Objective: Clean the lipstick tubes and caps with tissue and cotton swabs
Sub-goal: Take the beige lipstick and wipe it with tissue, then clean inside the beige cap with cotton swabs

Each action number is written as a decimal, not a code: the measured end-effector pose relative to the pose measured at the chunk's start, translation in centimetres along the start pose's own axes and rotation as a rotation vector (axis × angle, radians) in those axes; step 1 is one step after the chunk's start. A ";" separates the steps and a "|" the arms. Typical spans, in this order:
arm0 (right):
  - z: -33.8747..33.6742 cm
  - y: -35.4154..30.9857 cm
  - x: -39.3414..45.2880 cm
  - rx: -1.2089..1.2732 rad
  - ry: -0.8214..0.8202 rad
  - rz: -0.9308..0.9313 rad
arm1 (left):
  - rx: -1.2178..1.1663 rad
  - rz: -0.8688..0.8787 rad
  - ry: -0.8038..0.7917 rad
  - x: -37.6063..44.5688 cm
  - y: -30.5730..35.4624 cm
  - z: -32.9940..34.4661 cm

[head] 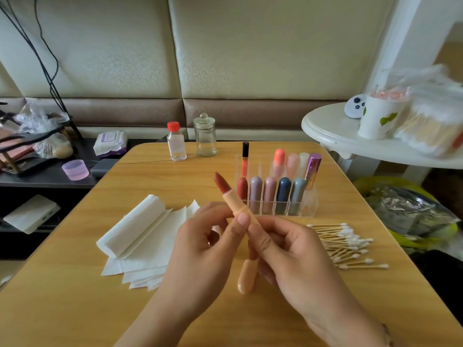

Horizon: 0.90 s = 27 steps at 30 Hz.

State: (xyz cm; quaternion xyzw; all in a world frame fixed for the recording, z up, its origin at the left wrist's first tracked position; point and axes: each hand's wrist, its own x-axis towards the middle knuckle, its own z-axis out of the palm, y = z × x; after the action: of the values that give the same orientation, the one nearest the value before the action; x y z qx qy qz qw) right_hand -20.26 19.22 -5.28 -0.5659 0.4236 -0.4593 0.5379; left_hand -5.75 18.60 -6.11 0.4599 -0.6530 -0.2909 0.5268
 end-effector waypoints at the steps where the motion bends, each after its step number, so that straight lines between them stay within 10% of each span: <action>1: 0.0 0.1 0.0 -0.064 -0.014 -0.016 | -0.074 -0.038 0.007 0.1 0.0 0.1; 11: -10.6 -2.8 1.9 -1.251 0.270 0.057 | -0.281 -0.199 0.145 0.3 -0.4 0.5; 27: -9.7 0.1 3.3 -1.566 0.055 -0.020 | -0.426 -0.248 -0.047 0.4 -0.4 0.4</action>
State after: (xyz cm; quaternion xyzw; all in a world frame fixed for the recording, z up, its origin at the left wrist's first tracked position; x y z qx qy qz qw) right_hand -29.03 13.90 -5.14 -0.7727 0.6323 -0.0456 -0.0325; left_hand -6.02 18.06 -6.42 0.4081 -0.5275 -0.4953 0.5567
